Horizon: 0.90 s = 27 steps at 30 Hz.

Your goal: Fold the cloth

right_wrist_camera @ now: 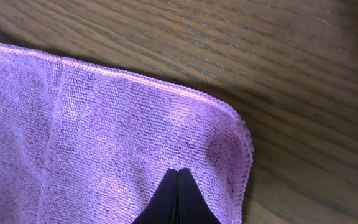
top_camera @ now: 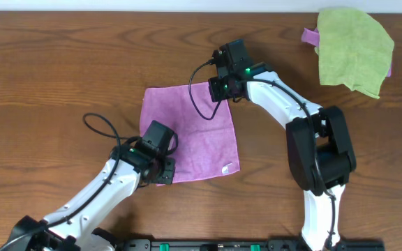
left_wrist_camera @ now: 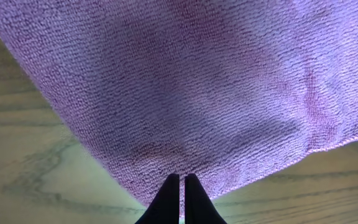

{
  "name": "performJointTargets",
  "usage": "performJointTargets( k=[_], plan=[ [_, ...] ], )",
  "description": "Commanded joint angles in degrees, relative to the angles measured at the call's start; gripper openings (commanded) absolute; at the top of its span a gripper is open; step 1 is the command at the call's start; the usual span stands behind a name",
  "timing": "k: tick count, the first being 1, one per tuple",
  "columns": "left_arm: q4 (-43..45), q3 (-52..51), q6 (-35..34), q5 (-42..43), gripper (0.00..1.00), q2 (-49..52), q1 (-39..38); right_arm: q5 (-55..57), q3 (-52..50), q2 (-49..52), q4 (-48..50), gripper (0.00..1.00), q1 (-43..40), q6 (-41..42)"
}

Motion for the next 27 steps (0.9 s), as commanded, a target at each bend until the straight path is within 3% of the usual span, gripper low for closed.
performJointTargets(
  k=[1,10,27],
  plan=[
    [0.5,-2.5,-1.3,-1.2,0.06,-0.4,-0.1,-1.2,1.4,1.0,0.1,0.01,0.1,-0.6],
    [5.2,-4.2,-1.6,-1.5,0.06,-0.3,-0.1,-2.0,1.4,2.9,-0.2,0.01,1.7,-0.3],
    [6.2,-4.2,0.2,-4.2,0.06,3.1,2.0,1.4,1.4,5.1,-0.9,0.01,0.5,1.3]
  ],
)
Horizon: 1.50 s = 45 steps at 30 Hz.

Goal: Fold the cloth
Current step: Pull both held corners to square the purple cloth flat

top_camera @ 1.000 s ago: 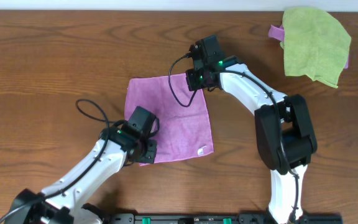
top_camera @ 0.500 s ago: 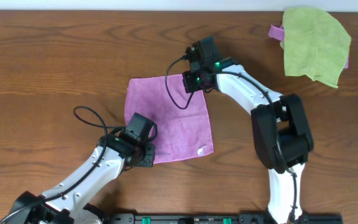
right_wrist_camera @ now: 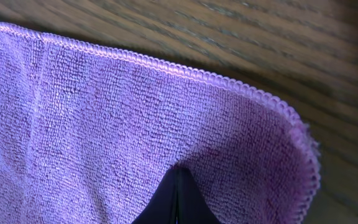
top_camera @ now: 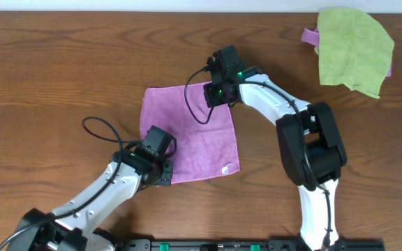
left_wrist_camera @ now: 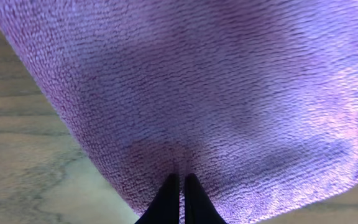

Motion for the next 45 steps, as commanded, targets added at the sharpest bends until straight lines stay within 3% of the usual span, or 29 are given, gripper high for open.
performJointTargets(
  k=[1,22,45],
  plan=[
    [0.2,-0.2,1.5,-1.4,0.06,1.7,2.0,1.7,0.8,1.5,-1.2,0.01,-1.1,0.5],
    [3.7,0.7,3.9,2.0,0.06,7.0,8.7,7.9,0.8,1.5,-5.4,0.01,-1.8,0.6],
    [1.2,6.6,5.9,1.5,0.06,7.0,9.0,6.1,2.7,0.9,-6.4,0.01,-4.3,0.3]
  ],
)
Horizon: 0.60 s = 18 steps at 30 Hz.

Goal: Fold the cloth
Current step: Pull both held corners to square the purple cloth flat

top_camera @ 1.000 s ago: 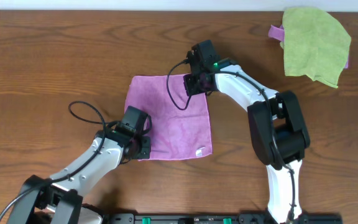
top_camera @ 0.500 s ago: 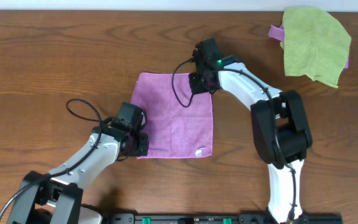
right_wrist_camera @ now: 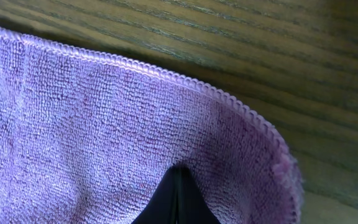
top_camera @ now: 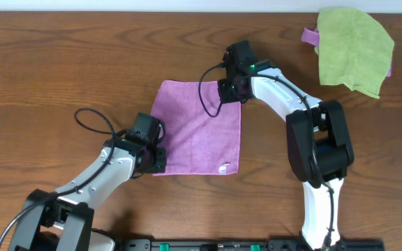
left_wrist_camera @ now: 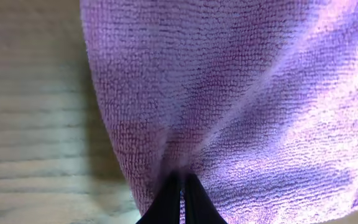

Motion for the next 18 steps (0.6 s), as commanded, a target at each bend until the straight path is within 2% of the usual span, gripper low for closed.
performJointTargets(
  k=[1,7,13,18],
  plan=[
    [-1.3,3.6,1.3,-2.1,0.06,0.8,0.5,1.8,1.6,0.7,-0.5,0.01,-0.1,-0.2],
    [-2.8,8.3,1.3,-2.0,0.06,0.8,0.5,1.8,6.1,-0.1,-3.4,0.01,-0.1,-0.2],
    [-4.6,11.9,1.3,-2.0,0.06,0.2,0.5,1.8,12.4,-0.7,-10.4,0.01,0.8,-0.6],
    [-9.4,15.6,1.5,-2.1,0.06,-3.8,0.5,2.8,13.6,-8.0,-16.2,0.01,2.2,-2.9]
  ],
)
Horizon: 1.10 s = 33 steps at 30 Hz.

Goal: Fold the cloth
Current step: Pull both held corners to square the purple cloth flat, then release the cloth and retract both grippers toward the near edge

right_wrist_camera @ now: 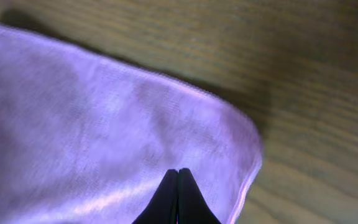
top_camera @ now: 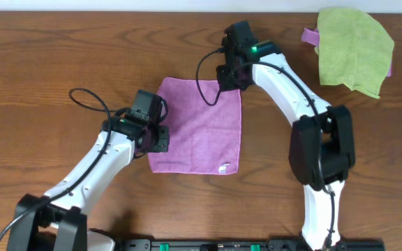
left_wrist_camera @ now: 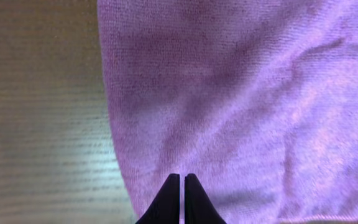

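A purple cloth [top_camera: 201,129] lies spread flat and nearly square on the wooden table [top_camera: 61,56], with a small white tag [top_camera: 223,168] at its near right corner. My left gripper [top_camera: 159,143] is shut over the cloth's left edge; in the left wrist view its tips [left_wrist_camera: 182,177] hang above smooth cloth [left_wrist_camera: 241,93] with no pucker between them. My right gripper [top_camera: 230,82] is shut at the far right corner. In the blurred right wrist view its tips [right_wrist_camera: 178,170] stand over that corner of the cloth [right_wrist_camera: 104,137].
A green cloth [top_camera: 354,49] lies crumpled at the far right corner of the table, with a bit of purple fabric [top_camera: 310,35] showing from under it. A black cable loops off each arm beside the cloth.
Both grippers have come up off the cloth, which now looks smooth and farther away beneath them. The left gripper sits farther up the left edge. The cloth lies squarer.
At first the cloth lay tilted, nearer the front, with both shut grippers just above opposite corners. Then both pressed into it, puckering it. Later it lay farther back and to the right, straightened. Now it lies flat and the shut grippers stand off it.
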{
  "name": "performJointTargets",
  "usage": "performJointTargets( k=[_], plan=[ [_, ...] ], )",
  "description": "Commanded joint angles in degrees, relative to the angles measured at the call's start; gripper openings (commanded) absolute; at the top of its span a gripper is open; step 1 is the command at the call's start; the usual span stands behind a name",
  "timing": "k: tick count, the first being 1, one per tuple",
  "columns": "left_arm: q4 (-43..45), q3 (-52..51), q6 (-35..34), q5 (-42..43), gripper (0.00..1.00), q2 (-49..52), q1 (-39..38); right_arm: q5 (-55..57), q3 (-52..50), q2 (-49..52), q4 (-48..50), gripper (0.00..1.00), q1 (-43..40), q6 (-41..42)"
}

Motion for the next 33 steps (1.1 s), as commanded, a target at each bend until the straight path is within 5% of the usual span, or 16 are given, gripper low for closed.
performJointTargets(
  k=[1,7,16,26,33],
  plan=[
    [-2.6,3.4,1.5,-1.0,0.06,-4.8,0.5,1.6,1.3,-7.1,-2.4,0.01,1.2,-1.7],
    [-9.9,3.9,1.4,-7.5,0.06,-18.9,0.5,1.6,-0.3,-18.2,-11.5,0.01,1.7,-2.6],
    [-23.0,2.8,-3.2,-8.1,0.06,-31.4,0.4,4.7,-21.7,-42.9,-8.4,0.01,4.9,-1.6],
    [-28.2,-7.8,-9.6,-3.4,0.06,-48.4,0.4,4.3,-46.8,-70.7,-6.6,0.01,5.8,4.5],
    [-27.9,-13.4,-15.5,-0.5,0.06,-49.6,0.3,1.2,-57.3,-76.4,-6.8,0.01,6.1,7.9]
  ],
)
